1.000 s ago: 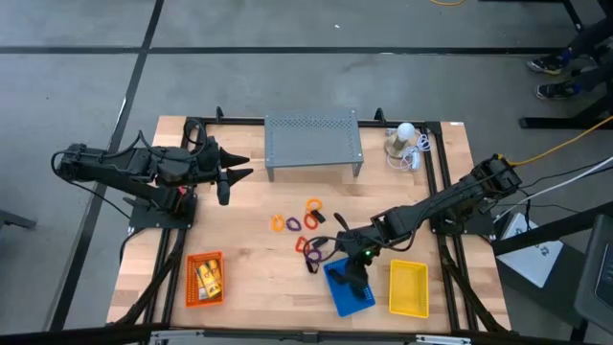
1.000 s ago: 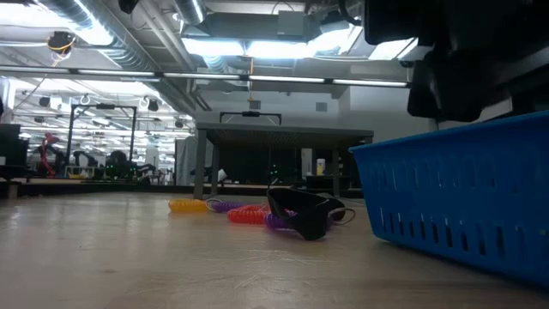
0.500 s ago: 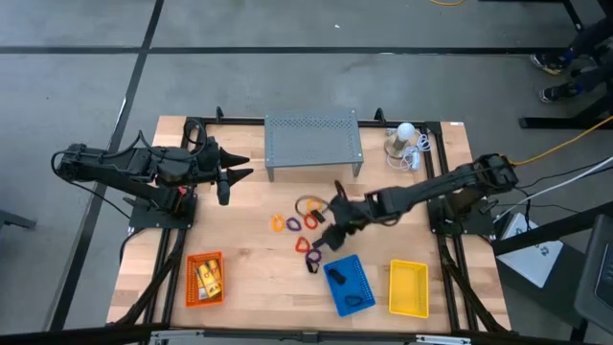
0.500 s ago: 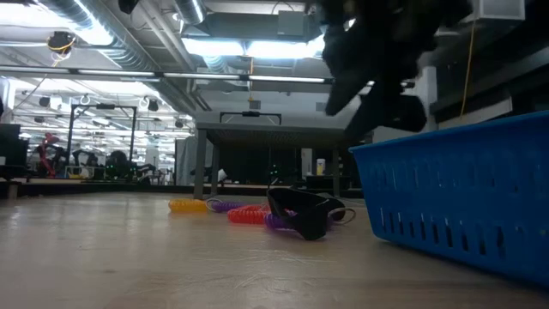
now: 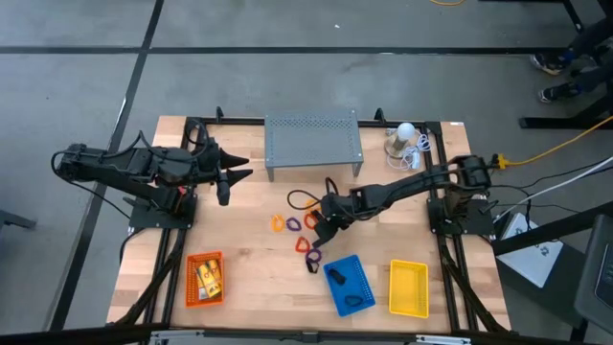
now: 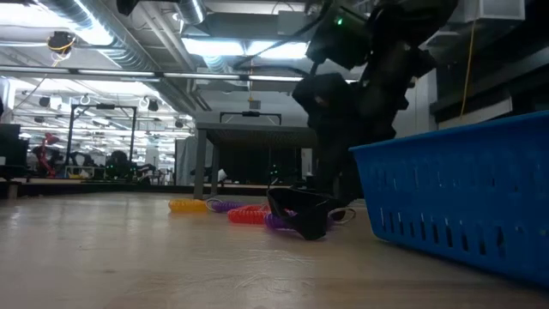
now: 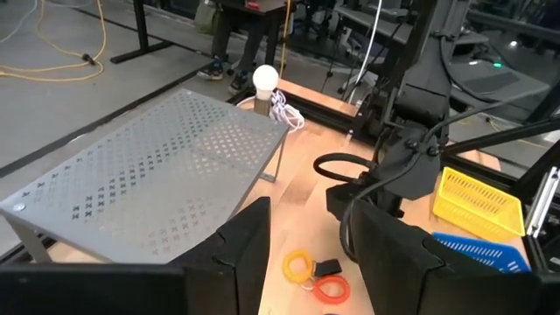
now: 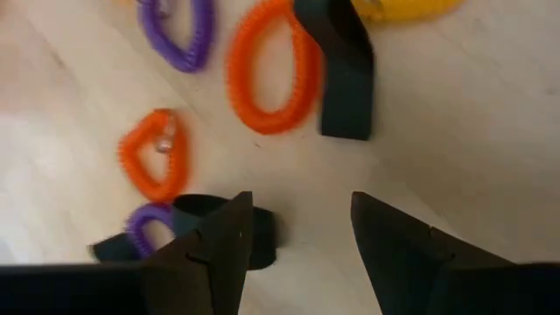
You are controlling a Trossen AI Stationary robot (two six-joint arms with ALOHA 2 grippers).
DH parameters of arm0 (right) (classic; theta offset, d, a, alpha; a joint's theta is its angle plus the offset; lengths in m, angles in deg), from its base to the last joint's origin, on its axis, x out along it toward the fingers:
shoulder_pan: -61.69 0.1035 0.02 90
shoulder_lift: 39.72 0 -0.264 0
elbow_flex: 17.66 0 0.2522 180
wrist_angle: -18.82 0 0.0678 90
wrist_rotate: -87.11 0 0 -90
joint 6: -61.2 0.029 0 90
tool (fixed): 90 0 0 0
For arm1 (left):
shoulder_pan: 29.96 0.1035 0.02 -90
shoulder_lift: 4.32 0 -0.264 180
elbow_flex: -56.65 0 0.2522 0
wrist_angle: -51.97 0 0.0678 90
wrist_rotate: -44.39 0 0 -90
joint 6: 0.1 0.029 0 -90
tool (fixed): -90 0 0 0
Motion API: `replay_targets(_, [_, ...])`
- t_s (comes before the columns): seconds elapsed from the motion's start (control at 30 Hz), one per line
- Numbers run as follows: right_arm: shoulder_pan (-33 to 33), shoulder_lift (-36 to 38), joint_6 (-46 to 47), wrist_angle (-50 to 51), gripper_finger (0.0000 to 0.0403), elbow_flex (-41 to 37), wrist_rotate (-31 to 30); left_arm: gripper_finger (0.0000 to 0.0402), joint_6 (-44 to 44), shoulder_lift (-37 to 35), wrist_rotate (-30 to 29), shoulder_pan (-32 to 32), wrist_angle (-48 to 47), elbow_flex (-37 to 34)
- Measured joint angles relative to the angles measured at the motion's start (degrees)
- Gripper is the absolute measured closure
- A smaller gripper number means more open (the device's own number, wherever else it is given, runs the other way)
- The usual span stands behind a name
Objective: Pick & Place Office Desk Supplies
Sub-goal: Put the black rubber band into the blue bin
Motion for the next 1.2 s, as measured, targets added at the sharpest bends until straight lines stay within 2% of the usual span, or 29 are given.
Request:
replay_targets(0.23, [-1.6,0.1,0.0,-0.1,0.0206,0.0,-0.1,0.0247,-0.6,0.0,0.0,0.0,-0.8,0.0])
replay_targets(0.43, [-3.7,0.2,-0.5,-0.6,0.0206,0.0,-2.8,0.0247,-0.7,0.0,0.0,0.0,-0.8,0.0])
replay_targets(0.77, [-5.2,-0.1,-1.8,-1.5,0.0206,0.0,-1.5,0.0247,-0.7,0.0,0.0,0.0,-0.8,0.0])
replay_targets(1.07, [-5.1,-5.0,1.3,-7.7,0.0207,0.4,2.1,0.0247,-1.3,0.0,-0.1,0.1,-0.8,0.0])
replay_targets(1.2, [-5.2,-5.1,1.6,-7.8,0.0232,0.3,1.5,0.0247,-1.7,0.0,-0.1,0.0,-1.0,0.0])
